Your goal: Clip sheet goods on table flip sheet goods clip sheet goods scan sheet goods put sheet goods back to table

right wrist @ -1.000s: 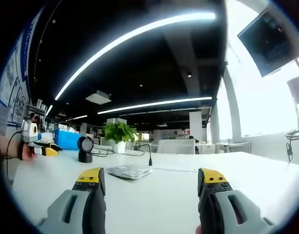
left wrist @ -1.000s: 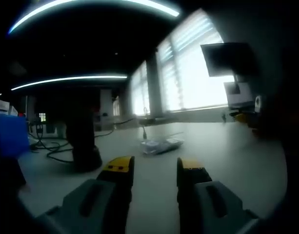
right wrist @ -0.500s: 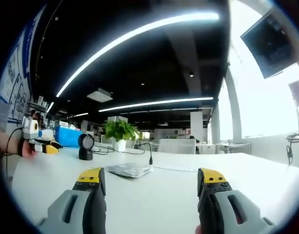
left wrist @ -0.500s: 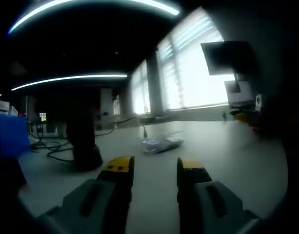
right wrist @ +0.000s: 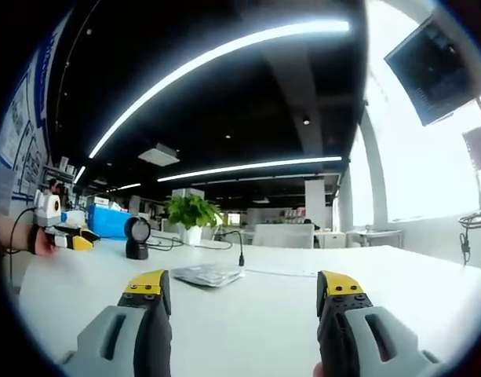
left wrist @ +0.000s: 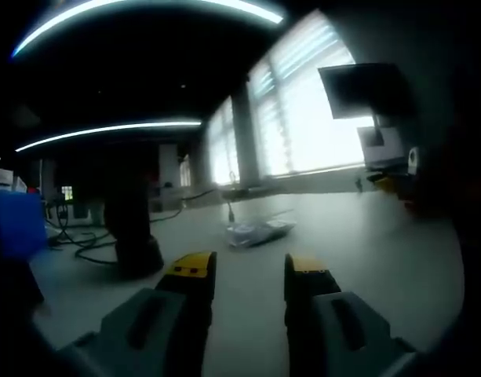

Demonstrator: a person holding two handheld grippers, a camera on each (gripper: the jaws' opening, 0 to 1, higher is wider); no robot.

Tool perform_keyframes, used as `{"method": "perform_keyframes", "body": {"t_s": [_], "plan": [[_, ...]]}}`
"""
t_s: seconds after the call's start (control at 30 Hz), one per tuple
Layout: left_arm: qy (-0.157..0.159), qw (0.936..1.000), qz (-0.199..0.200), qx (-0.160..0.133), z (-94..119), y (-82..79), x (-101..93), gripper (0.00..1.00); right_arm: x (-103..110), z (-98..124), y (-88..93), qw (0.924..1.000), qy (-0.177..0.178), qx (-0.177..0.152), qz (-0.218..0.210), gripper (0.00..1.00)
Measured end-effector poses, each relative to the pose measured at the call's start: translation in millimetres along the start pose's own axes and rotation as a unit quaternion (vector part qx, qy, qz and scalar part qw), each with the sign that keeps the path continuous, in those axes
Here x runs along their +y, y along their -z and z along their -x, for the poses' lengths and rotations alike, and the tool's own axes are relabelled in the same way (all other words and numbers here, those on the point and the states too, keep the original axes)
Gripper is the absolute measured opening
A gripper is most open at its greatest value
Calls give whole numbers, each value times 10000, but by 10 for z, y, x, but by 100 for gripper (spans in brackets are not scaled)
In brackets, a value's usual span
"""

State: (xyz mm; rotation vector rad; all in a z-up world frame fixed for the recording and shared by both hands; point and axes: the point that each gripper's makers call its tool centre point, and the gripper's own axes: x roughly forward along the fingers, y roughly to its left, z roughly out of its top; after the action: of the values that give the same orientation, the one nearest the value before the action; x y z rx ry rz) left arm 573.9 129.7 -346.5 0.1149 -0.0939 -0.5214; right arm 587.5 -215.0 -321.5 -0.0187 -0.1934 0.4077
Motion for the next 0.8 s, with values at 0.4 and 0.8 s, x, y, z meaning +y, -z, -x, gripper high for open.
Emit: {"method": "perform_keyframes", "body": {"t_s": [0.4,0.8], "plan": [[-52,9999,120,-3,2,3,42,28,48,20,-40,9999,-54,-58,-86,69],[-42,9999,118,45,1,22,32,28,72,28,-38,9999,-61,-38,-86,68]]}}
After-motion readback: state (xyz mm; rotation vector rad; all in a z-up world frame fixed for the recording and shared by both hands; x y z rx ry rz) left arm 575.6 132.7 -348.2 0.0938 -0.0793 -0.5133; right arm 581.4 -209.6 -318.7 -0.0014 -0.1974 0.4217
